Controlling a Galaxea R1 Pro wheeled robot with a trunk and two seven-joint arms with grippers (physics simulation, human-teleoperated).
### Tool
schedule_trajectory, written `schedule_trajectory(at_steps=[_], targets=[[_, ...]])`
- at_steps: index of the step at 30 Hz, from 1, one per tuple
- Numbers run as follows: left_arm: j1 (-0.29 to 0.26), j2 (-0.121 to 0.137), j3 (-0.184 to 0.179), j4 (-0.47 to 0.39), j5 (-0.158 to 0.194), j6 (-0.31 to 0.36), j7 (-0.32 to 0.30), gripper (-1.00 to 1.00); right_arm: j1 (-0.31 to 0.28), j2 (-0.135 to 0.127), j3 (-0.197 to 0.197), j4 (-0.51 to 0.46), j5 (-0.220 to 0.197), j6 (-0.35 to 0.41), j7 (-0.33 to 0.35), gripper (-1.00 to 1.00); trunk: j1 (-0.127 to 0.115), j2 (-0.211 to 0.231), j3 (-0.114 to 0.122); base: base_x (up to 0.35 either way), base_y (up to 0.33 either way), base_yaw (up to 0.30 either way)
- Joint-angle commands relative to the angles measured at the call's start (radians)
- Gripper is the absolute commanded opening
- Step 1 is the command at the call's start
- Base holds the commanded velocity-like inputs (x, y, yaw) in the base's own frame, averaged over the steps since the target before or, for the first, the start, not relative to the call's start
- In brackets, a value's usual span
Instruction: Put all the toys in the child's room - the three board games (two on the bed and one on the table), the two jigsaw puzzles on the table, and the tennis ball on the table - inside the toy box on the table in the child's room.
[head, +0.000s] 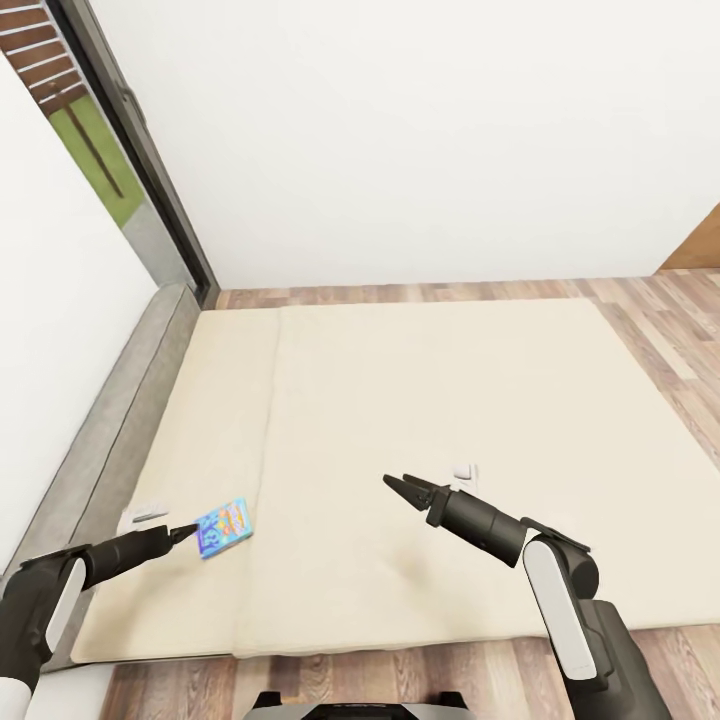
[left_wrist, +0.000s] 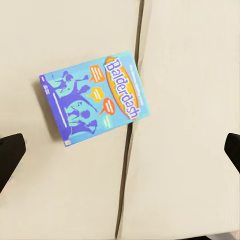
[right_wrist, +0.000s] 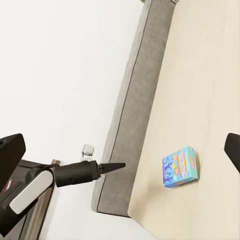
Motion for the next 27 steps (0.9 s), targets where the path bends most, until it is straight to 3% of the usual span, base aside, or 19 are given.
schedule_trajectory(at_steps=[1, 27], targets=[[-0.001, 0.0, 0.001, 0.0, 0.006, 0.008, -0.002, 1.0, -0.001, 0.001, -0.002, 0.0, -0.001, 0.003, 0.003, 1.0, 0.001, -0.002, -0.001, 0.0, 0.144, 0.0], [-0.001, -0.001, 0.001, 0.0, 0.006, 0.007, -0.002, 1.0, 0.0, 0.002, -0.001, 0.003, -0.002, -0.007, 0.003, 1.0, 0.001, -0.002, -0.001, 0.025, 0.025, 0.0]])
